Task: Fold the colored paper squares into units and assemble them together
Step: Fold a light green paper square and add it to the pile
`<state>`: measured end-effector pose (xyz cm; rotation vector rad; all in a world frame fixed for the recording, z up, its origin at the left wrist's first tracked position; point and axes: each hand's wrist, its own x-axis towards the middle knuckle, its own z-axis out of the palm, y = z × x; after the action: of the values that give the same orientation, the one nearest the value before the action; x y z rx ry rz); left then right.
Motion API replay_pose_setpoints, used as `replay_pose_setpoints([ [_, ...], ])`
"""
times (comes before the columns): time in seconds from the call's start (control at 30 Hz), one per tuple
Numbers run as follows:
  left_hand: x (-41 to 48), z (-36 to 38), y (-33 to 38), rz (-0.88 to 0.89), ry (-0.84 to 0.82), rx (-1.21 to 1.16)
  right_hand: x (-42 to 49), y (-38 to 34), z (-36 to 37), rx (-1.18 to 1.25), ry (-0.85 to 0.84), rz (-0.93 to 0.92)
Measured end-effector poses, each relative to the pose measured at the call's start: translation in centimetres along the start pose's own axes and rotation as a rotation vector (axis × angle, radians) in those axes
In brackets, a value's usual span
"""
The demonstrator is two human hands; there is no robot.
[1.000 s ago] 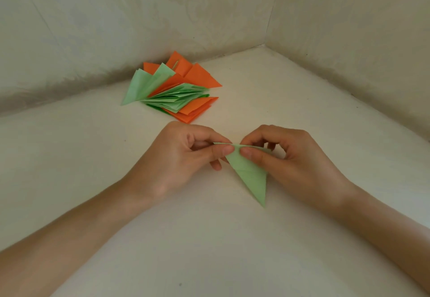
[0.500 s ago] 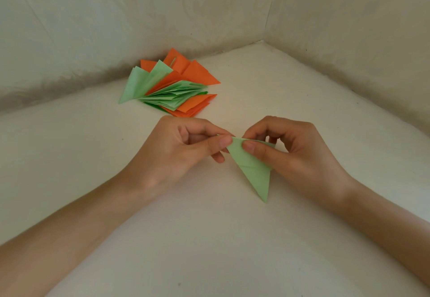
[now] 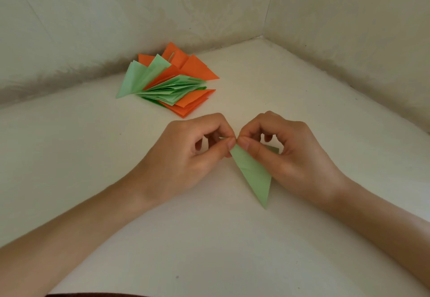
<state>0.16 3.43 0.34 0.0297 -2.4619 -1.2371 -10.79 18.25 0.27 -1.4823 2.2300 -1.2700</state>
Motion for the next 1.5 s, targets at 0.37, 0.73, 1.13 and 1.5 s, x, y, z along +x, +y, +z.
replay_pose_setpoints([
  [0.37,0.5,-0.3,-0.2,-0.143,0.072,-0.268,0.5,-0.2,-0.9,0.348,-0.081,0.162],
  [0.73,0.8,-1.0,-0.1,-0.191,0.11,-0.361,0.6,0.2,-1.3,0.45,-0.185,0.156],
  [1.13,0.9,-1.1,-0.6,-0.352,0.274,-0.496,0.2,0.6,-0.7,-0.153,-0.037,-0.175],
  [1.5,0.9,-0.5,0.0,-0.317,0.078,-0.595,0.3,0.0,-0.8,-0.009,0.182,-0.09],
])
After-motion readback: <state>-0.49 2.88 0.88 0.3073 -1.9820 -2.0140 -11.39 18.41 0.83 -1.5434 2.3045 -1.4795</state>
